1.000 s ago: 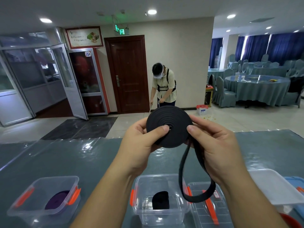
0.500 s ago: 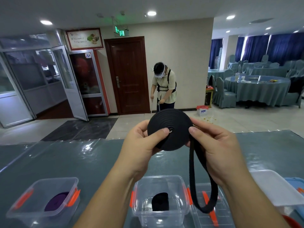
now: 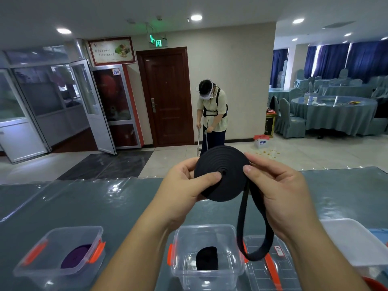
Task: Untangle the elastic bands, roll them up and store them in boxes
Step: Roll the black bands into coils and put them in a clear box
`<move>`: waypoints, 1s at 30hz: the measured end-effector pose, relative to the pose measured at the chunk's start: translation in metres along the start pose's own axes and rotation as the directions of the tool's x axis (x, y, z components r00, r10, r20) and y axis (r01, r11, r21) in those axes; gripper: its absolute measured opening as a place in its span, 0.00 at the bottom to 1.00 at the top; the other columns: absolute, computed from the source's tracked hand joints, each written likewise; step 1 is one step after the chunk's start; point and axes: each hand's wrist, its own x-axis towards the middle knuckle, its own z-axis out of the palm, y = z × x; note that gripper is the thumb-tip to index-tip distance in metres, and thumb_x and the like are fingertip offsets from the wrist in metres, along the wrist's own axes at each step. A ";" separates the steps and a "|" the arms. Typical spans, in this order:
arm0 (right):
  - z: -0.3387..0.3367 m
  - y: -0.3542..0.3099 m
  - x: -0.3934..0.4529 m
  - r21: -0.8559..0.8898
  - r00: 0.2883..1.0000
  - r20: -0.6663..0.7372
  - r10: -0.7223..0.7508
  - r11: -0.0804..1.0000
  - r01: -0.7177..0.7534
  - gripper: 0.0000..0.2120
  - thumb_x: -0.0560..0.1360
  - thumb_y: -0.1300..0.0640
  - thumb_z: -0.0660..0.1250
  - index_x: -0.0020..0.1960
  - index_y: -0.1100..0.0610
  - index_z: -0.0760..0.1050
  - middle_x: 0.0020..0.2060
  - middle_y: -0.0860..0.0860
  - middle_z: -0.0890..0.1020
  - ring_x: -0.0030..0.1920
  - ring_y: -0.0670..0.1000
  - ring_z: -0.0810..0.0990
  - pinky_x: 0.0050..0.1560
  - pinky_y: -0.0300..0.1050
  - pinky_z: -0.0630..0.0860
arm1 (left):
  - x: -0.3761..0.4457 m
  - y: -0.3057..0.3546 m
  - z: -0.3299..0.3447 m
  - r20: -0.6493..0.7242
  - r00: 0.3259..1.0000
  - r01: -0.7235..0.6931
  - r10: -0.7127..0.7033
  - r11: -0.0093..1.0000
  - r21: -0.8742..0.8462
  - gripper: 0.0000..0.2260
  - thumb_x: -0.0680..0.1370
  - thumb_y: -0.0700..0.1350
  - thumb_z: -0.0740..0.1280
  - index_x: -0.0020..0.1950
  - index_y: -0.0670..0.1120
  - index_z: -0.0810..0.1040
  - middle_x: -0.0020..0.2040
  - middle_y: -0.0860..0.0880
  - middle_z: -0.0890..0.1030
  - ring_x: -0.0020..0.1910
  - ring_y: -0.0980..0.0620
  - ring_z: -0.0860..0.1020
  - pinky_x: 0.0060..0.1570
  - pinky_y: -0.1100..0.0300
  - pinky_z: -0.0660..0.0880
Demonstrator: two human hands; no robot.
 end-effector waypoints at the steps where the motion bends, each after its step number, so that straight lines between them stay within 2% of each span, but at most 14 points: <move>1: 0.001 0.000 -0.001 -0.004 1.000 0.008 -0.004 1.000 0.004 0.15 0.77 0.70 0.70 0.59 0.57 0.84 0.50 0.56 0.89 0.53 0.55 0.88 0.53 0.46 0.85 | 0.000 0.001 -0.001 -0.010 1.000 -0.010 0.010 1.000 -0.011 0.14 0.78 0.32 0.71 0.62 0.43 0.82 0.51 0.43 0.88 0.48 0.47 0.87 0.45 0.57 0.84; 5: 0.002 -0.001 0.000 -0.049 0.997 0.079 -0.001 0.999 0.005 0.18 0.77 0.69 0.70 0.63 0.55 0.83 0.53 0.55 0.89 0.55 0.55 0.88 0.54 0.51 0.84 | 0.000 0.001 0.001 -0.081 0.994 -0.086 0.078 0.991 -0.100 0.15 0.78 0.32 0.71 0.64 0.42 0.81 0.53 0.42 0.88 0.50 0.45 0.87 0.45 0.58 0.83; 8: -0.001 -0.004 -0.001 -0.045 0.998 0.069 -0.010 0.999 0.013 0.18 0.76 0.70 0.70 0.62 0.56 0.84 0.51 0.54 0.89 0.53 0.53 0.88 0.48 0.45 0.85 | -0.002 -0.003 0.003 -0.072 0.997 -0.046 0.040 0.995 -0.084 0.15 0.77 0.31 0.72 0.62 0.42 0.80 0.50 0.43 0.88 0.48 0.46 0.87 0.45 0.57 0.83; 11: -0.004 -0.004 -0.004 -0.058 0.999 0.049 -0.006 0.998 0.008 0.16 0.75 0.70 0.71 0.59 0.56 0.85 0.49 0.54 0.89 0.51 0.53 0.89 0.43 0.40 0.84 | -0.001 0.002 -0.003 -0.012 1.000 -0.004 0.004 1.000 0.002 0.16 0.75 0.29 0.73 0.60 0.42 0.81 0.48 0.44 0.88 0.46 0.47 0.87 0.43 0.57 0.83; 13: -0.004 -0.003 -0.005 -0.046 0.999 0.050 -0.001 0.999 0.004 0.15 0.76 0.69 0.71 0.59 0.56 0.85 0.49 0.55 0.89 0.51 0.55 0.89 0.45 0.43 0.85 | 0.001 0.006 -0.006 0.002 1.000 -0.022 0.022 0.999 0.025 0.17 0.74 0.30 0.73 0.61 0.43 0.82 0.49 0.44 0.88 0.47 0.46 0.87 0.43 0.57 0.83; 16: -0.002 -0.004 -0.008 0.059 0.996 0.076 0.045 0.997 -0.049 0.15 0.78 0.67 0.67 0.62 0.59 0.83 0.51 0.58 0.89 0.52 0.58 0.89 0.50 0.48 0.86 | 0.000 0.004 -0.004 -0.021 0.998 -0.059 0.058 0.996 -0.062 0.17 0.74 0.31 0.73 0.61 0.43 0.81 0.50 0.43 0.88 0.48 0.47 0.87 0.43 0.58 0.82; 20: -0.005 -0.002 -0.007 0.066 0.996 0.052 0.068 0.995 -0.072 0.15 0.77 0.68 0.68 0.62 0.61 0.83 0.51 0.60 0.88 0.52 0.58 0.89 0.46 0.46 0.86 | -0.002 -0.002 0.000 -0.034 0.999 -0.038 0.036 0.998 -0.056 0.17 0.75 0.29 0.72 0.61 0.42 0.81 0.48 0.44 0.88 0.46 0.48 0.87 0.41 0.60 0.81; 24: -0.007 0.002 -0.007 0.049 0.998 -0.002 0.064 0.997 -0.064 0.12 0.75 0.67 0.70 0.58 0.61 0.84 0.49 0.59 0.89 0.50 0.58 0.89 0.45 0.47 0.86 | -0.001 0.001 -0.002 0.015 1.000 -0.006 0.006 1.000 -0.011 0.16 0.75 0.30 0.73 0.61 0.40 0.82 0.51 0.42 0.88 0.47 0.46 0.87 0.44 0.56 0.83; 28: 0.000 -0.001 -0.011 0.102 0.999 0.018 0.039 0.994 -0.041 0.14 0.77 0.68 0.68 0.60 0.60 0.83 0.50 0.57 0.89 0.50 0.55 0.89 0.45 0.43 0.86 | -0.002 -0.004 0.006 -0.055 0.998 -0.048 0.044 0.996 -0.075 0.14 0.76 0.30 0.72 0.61 0.40 0.83 0.52 0.41 0.88 0.48 0.45 0.87 0.45 0.56 0.83; 30: -0.001 -0.001 -0.012 0.066 0.999 0.024 0.021 0.998 -0.023 0.15 0.77 0.70 0.67 0.61 0.59 0.83 0.50 0.56 0.89 0.50 0.53 0.89 0.44 0.41 0.85 | -0.003 -0.009 0.008 -0.082 0.996 -0.049 0.041 0.994 -0.097 0.15 0.76 0.31 0.73 0.62 0.40 0.82 0.53 0.41 0.88 0.50 0.45 0.87 0.46 0.56 0.83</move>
